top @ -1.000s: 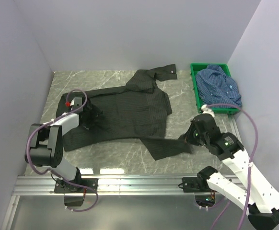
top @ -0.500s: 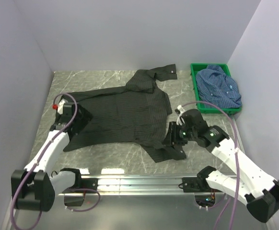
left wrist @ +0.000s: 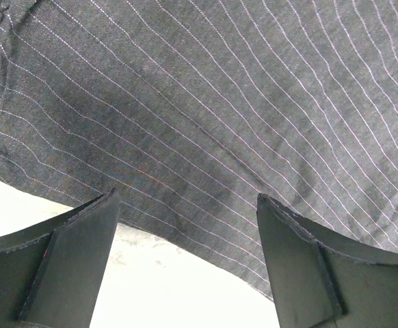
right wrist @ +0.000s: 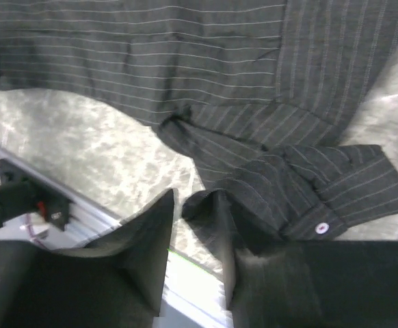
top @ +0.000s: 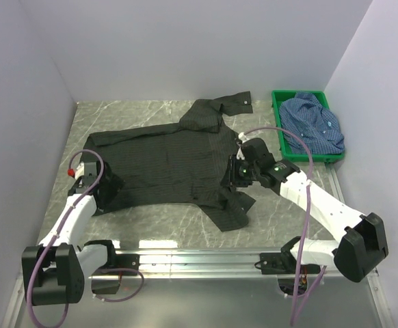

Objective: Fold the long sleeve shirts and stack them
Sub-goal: Flatten the shirt out

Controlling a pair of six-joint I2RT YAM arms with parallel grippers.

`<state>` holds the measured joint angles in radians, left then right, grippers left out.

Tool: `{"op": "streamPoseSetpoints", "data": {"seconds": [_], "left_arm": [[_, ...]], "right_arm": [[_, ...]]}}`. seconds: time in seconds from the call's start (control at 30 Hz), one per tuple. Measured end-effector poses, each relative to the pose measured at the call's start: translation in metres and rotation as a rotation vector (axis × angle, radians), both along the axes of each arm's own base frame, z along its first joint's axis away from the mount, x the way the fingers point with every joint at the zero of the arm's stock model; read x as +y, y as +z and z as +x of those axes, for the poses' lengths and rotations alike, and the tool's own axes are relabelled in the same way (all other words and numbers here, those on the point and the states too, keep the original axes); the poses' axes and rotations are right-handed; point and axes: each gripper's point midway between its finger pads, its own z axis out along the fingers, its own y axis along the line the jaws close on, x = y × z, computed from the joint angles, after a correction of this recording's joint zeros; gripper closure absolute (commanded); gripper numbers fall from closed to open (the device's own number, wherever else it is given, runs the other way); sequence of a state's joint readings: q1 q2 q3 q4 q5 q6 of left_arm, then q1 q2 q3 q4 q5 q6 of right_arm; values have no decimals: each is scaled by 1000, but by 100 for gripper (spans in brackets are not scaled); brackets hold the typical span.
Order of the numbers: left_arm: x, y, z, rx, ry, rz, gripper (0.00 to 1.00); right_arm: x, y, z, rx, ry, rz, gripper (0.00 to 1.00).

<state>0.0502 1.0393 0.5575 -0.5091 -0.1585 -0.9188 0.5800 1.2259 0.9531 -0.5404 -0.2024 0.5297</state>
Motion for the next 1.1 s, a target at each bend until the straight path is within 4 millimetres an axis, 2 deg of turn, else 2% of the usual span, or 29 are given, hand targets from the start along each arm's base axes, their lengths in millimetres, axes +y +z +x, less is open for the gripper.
{"op": "streamPoseSetpoints", "data": {"seconds": [0.07, 0.1, 0.23, 0.33, 0.43, 0.53, 0.63, 0.7, 0.77, 0.83, 0.9, 0.97, 1.0, 1.1], "left_arm": [[0, -2, 0, 6, 3, -8, 13], [1, -4, 0, 12, 5, -11, 13], [1, -10, -2, 38, 11, -28, 13], [3, -10, -2, 38, 18, -29, 13], [3, -10, -1, 35, 20, -31, 13], [3, -11, -1, 38, 20, -33, 13], [3, -14, -2, 49, 20, -36, 13], [3, -14, -2, 50, 20, -36, 13], [3, -13, -2, 48, 21, -35, 13], [5, -11, -2, 42, 25, -32, 13], [7, -8, -1, 36, 28, -25, 13], [8, -4, 2, 27, 28, -21, 14], [9, -3, 4, 25, 30, -20, 14], [11, -1, 11, 29, 31, -18, 16]], "right_arm": [[-6, -10, -5, 8, -3, -20, 94], [-9, -17, -11, 23, -1, -31, 97], [-25, -47, -48, 112, 49, -87, 100], [-25, -49, -79, 155, 143, -95, 100], [-13, -41, -113, 178, 284, -63, 87], [-1, -38, -151, 245, 440, -35, 54], [0, -34, -170, 283, 520, -24, 44], [2, -23, -169, 264, 538, -14, 41], [6, -4, -159, 206, 542, -9, 42], [14, 20, -136, 98, 505, -8, 47], [17, 33, -108, 27, 432, -6, 52], [15, 29, -73, -6, 323, -22, 57], [15, 24, -63, -2, 288, -33, 57], [15, -9, -23, 40, 171, -86, 58]]}}
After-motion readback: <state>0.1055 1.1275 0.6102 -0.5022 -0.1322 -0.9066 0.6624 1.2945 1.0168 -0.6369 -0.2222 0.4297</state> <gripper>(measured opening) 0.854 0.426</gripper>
